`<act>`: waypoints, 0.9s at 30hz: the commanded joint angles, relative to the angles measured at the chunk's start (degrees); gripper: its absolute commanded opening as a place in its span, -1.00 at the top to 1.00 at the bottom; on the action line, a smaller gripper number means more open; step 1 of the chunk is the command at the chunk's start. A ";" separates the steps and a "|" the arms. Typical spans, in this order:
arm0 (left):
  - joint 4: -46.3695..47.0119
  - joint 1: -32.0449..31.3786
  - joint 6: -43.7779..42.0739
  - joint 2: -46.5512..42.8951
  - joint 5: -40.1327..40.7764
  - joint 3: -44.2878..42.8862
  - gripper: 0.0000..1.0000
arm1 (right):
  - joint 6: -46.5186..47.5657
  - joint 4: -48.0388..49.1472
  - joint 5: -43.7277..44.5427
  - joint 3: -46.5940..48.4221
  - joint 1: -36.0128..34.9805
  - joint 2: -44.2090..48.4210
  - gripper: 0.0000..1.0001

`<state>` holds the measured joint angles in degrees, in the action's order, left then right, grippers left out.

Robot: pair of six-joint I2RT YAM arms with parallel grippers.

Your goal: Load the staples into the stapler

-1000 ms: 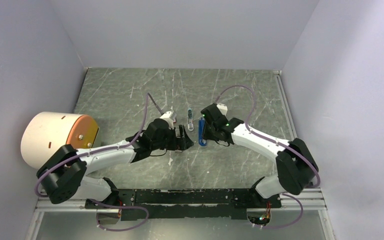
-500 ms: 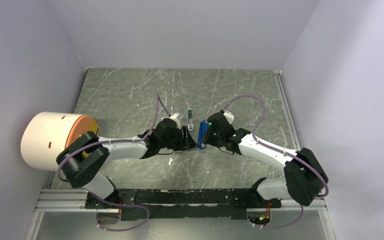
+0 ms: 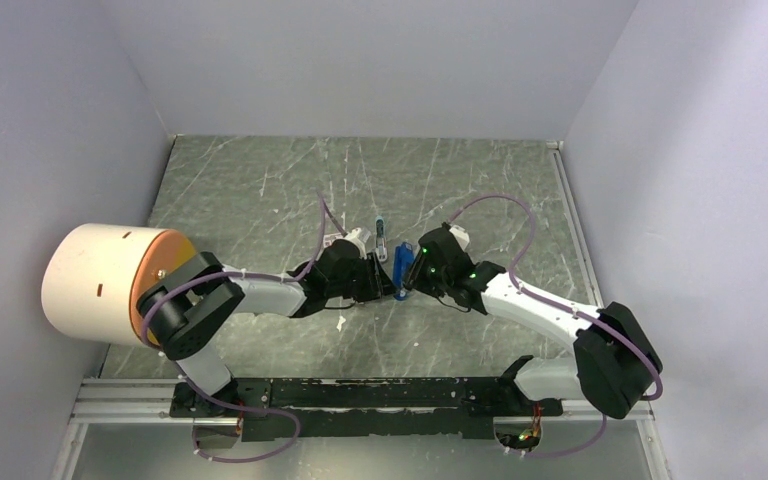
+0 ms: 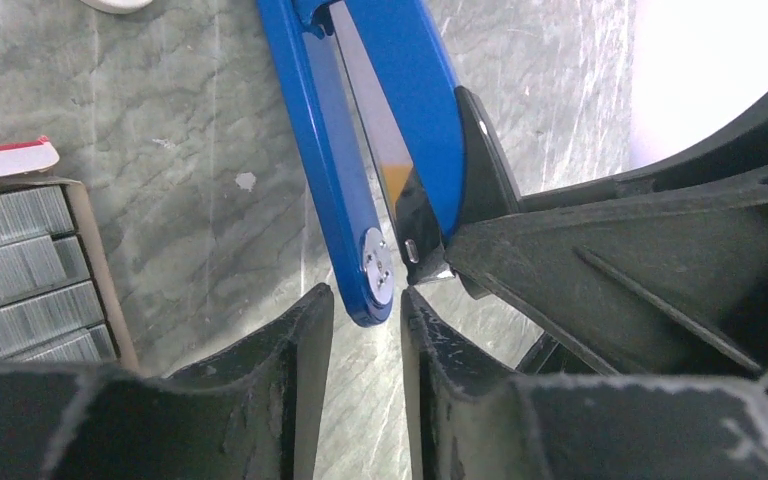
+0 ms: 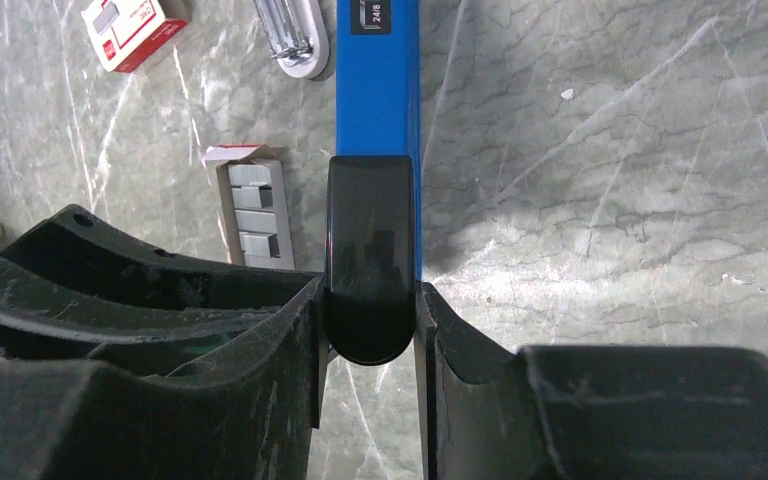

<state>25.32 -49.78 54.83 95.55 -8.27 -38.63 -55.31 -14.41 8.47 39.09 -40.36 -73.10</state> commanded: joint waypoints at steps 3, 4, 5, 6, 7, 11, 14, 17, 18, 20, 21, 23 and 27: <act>4.68 -0.49 -0.69 2.26 -1.94 -1.55 0.35 | -0.99 3.01 0.11 0.25 -0.01 1.97 0.69; 4.69 -0.45 -1.07 2.49 -2.11 -1.73 0.38 | -1.00 2.88 0.17 0.32 -0.04 2.11 0.69; 4.42 -0.47 -1.47 2.65 -2.14 -2.19 0.42 | -0.97 2.70 0.36 0.30 -0.02 2.17 0.69; 3.87 -0.41 -1.99 2.89 -2.10 -2.49 0.48 | -0.92 2.44 0.58 0.43 -0.06 2.29 0.70; 3.38 -0.50 -2.64 3.06 -2.03 -2.72 0.57 | -0.86 2.19 0.90 0.50 0.02 2.46 0.70; 2.52 -0.54 -4.86 4.07 -2.94 -2.68 0.89 | 0.14 -0.16 4.08 2.05 0.07 3.58 0.70; 4.68 -0.68 -5.77 5.55 -5.87 -1.90 0.90 | 1.52 -2.83 7.61 4.09 0.02 3.88 0.70; 5.91 -1.20 -6.19 6.47 -6.91 -1.03 0.90 | 2.70 -5.38 11.28 6.03 0.02 3.71 0.70; 5.63 -1.34 -6.53 6.68 -6.93 -1.13 0.90 | 3.01 -6.11 12.47 6.55 0.03 3.74 0.70; 5.15 -1.77 -7.08 7.20 -7.02 -1.33 0.90 | 3.46 -7.19 14.75 7.30 0.09 3.88 0.70; 5.02 -2.01 -7.22 7.30 -7.06 -1.42 0.90 | 3.87 -7.64 15.85 7.81 0.07 3.92 0.70; 4.87 -2.44 -7.28 7.66 -7.18 -1.52 0.90 | 4.19 -8.03 16.67 8.37 0.14 3.93 0.70; 3.27 -3.39 -7.33 8.31 -6.27 -1.91 0.89 | 4.78 -8.08 17.77 9.45 0.60 3.71 0.70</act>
<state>29.78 -50.65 51.37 102.72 -11.38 -40.29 -51.96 -25.61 18.02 45.17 -40.51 -71.00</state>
